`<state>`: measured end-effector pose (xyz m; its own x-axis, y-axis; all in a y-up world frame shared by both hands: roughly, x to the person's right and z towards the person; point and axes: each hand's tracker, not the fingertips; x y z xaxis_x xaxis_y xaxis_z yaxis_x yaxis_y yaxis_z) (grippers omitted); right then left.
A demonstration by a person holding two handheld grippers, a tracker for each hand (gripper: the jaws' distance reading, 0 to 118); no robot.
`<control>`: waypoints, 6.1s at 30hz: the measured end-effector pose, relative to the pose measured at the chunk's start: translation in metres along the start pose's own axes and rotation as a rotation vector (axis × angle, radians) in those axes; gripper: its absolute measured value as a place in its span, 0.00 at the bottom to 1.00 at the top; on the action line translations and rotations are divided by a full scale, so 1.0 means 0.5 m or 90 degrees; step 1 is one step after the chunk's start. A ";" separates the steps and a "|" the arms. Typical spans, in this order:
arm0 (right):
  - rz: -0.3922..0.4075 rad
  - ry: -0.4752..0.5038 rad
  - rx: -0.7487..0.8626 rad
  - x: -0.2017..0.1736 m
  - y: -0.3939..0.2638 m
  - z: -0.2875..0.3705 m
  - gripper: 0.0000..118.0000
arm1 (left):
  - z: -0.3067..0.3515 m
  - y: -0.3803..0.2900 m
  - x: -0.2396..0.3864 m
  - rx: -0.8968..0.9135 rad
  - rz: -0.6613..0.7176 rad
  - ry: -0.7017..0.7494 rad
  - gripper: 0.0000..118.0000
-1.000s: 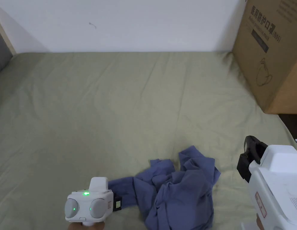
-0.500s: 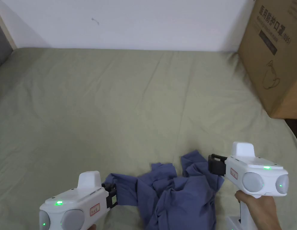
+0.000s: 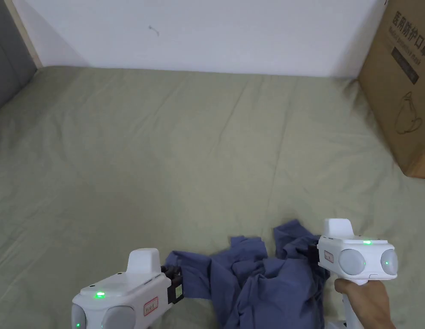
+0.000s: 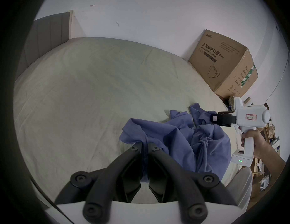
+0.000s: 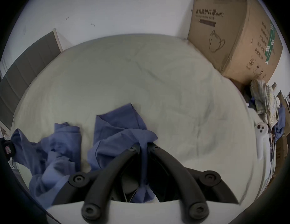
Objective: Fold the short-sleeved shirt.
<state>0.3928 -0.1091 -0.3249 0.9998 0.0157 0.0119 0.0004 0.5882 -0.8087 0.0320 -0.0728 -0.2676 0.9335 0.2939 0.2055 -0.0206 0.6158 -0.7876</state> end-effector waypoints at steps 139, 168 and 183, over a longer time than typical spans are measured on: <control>-0.024 -0.095 0.511 -0.048 -0.109 0.604 0.78 | 0.414 0.039 -0.070 0.431 -0.010 0.123 0.81; 0.004 -0.076 0.470 -0.099 -0.113 0.580 0.00 | 0.357 -0.025 -0.162 0.237 0.006 0.111 0.00; 0.017 -0.059 0.404 -0.101 -0.137 0.522 0.00 | 0.215 -0.237 -0.314 -0.044 0.092 0.210 0.89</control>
<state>0.3372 0.0607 -0.1167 0.9935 0.0899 0.0702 -0.0645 0.9503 -0.3046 -0.1508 -0.1133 -0.1437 0.9883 0.1156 -0.0996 -0.1463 0.5313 -0.8344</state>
